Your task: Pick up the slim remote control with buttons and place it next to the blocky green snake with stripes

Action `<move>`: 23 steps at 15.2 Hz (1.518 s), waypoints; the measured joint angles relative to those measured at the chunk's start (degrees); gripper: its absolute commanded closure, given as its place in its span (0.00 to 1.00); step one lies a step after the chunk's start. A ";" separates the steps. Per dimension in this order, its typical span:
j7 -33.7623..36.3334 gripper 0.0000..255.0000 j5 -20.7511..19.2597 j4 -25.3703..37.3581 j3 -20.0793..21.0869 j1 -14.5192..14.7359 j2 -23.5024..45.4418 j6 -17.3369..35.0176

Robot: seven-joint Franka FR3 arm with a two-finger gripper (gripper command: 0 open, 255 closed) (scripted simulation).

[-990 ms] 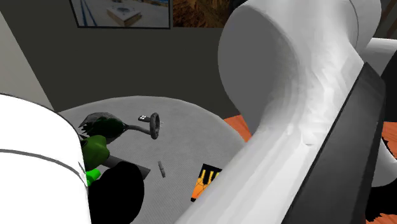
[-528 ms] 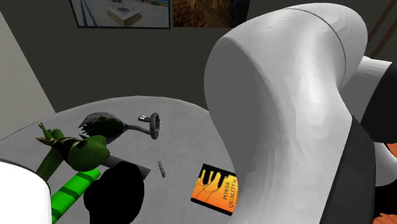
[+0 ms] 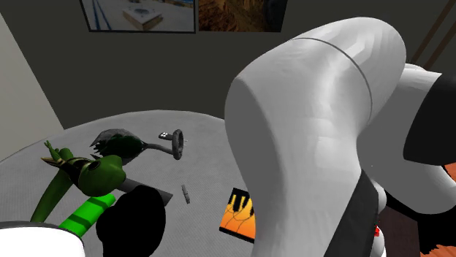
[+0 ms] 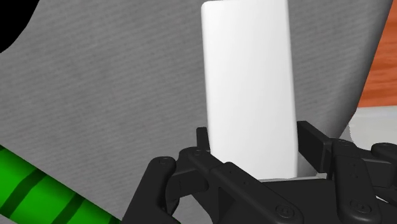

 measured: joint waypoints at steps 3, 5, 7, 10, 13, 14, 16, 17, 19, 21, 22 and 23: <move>0.24 1.00 -0.25 -1.31 -0.16 -0.04 0.61 1.87; 0.44 1.00 -0.44 -2.19 -0.26 -0.07 0.98 3.21; 0.57 1.00 -0.62 -3.11 -0.38 -0.14 1.34 4.57; 0.62 1.00 -0.73 -3.63 -0.46 -0.19 1.62 5.35; 0.62 1.00 -0.77 -3.55 -0.49 -0.16 1.78 5.40; 0.62 1.00 -0.76 -3.57 -0.48 -0.16 1.77 5.39; 0.63 0.00 -0.76 -3.73 -0.48 -0.18 1.73 5.44; 0.64 0.00 -0.76 -3.80 -0.48 -0.19 1.72 5.46; 0.64 0.00 -0.76 -3.84 -0.48 -0.19 1.70 5.46; 0.64 0.00 -0.76 -3.77 -0.49 -0.17 1.75 5.43; 0.51 0.00 -0.64 -3.30 -0.42 -0.19 1.50 4.72; 0.42 0.00 -0.49 -2.44 -0.31 -0.10 1.17 3.60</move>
